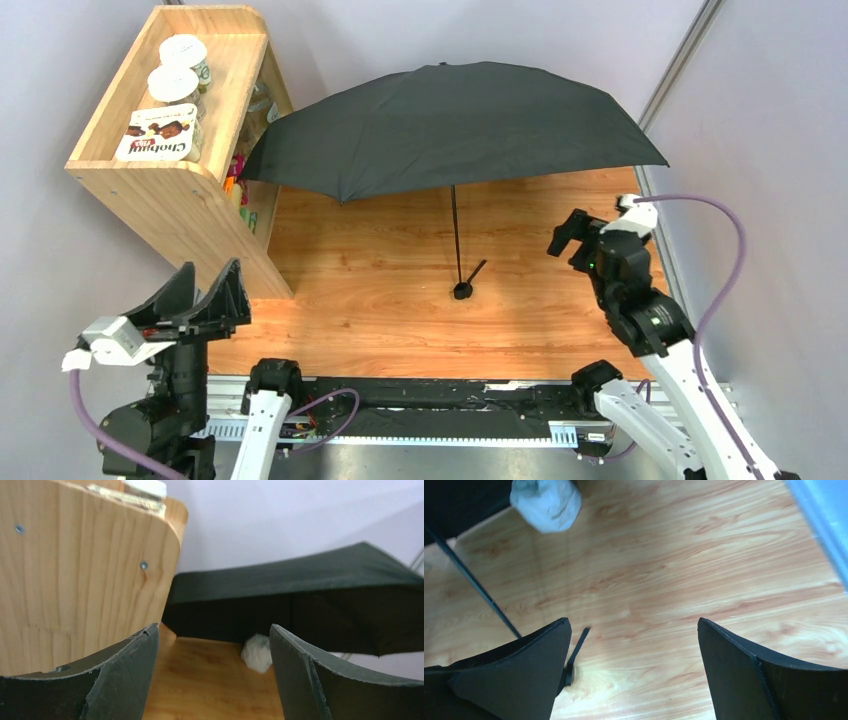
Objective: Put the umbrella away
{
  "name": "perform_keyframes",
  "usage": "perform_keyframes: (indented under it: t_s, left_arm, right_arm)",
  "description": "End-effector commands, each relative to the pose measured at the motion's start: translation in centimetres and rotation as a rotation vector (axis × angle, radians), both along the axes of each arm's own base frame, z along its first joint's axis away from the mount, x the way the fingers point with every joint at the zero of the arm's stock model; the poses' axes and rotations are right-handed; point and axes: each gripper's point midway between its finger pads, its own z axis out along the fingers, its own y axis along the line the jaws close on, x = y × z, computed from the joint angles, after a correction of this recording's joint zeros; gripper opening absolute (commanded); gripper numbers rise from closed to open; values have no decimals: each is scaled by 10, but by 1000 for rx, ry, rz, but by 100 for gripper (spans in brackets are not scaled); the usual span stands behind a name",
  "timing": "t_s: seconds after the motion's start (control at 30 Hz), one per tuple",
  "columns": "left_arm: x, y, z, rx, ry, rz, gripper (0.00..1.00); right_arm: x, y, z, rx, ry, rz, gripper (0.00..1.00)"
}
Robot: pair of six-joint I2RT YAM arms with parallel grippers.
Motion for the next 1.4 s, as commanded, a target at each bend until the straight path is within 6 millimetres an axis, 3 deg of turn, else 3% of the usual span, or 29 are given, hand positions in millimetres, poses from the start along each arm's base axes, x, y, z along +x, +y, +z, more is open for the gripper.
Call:
perform_keyframes:
  t_s: [0.0,0.03,0.1,0.13,0.33,0.47,0.63,0.8,0.83,1.0,1.13,1.3,1.37]
  left_arm:
    - [18,-17,-44,28,175,-89,88]
    - [22,-18,-51,16,201,-95,88]
    - [28,-22,-70,-3,268,-114,88]
    - [31,-25,-82,-24,317,-131,88]
    - [61,-57,-159,-61,645,-292,84]
    - [64,-79,-179,-1,822,-424,73]
    - [61,-100,-178,-42,770,-556,73]
    - [67,-121,-195,-157,778,-675,69]
    - [68,-126,-190,-179,762,-711,68]
    - [74,-134,-204,-237,784,-754,65]
    - [82,-144,-207,-290,788,-823,63]
    - [94,-154,-208,-297,791,-867,64]
    - [99,-163,-204,-289,787,-903,63]
  right_arm:
    - [26,71,-21,75,-3,320,100]
    - [29,97,-26,117,-17,430,100]
    - [42,129,-32,192,-66,501,100]
    - [47,151,-27,206,-121,558,100]
    - [100,198,-48,173,-174,464,100]
    - [131,223,-49,170,-185,458,100]
    - [160,233,-50,115,-204,390,95]
    - [181,247,-46,28,-245,321,79]
    - [185,247,-46,11,-249,298,77]
    - [198,248,-42,8,-251,236,44]
    - [194,249,-28,46,-277,249,3]
    - [176,242,2,112,-310,276,0]
    - [164,236,27,138,-343,311,0]
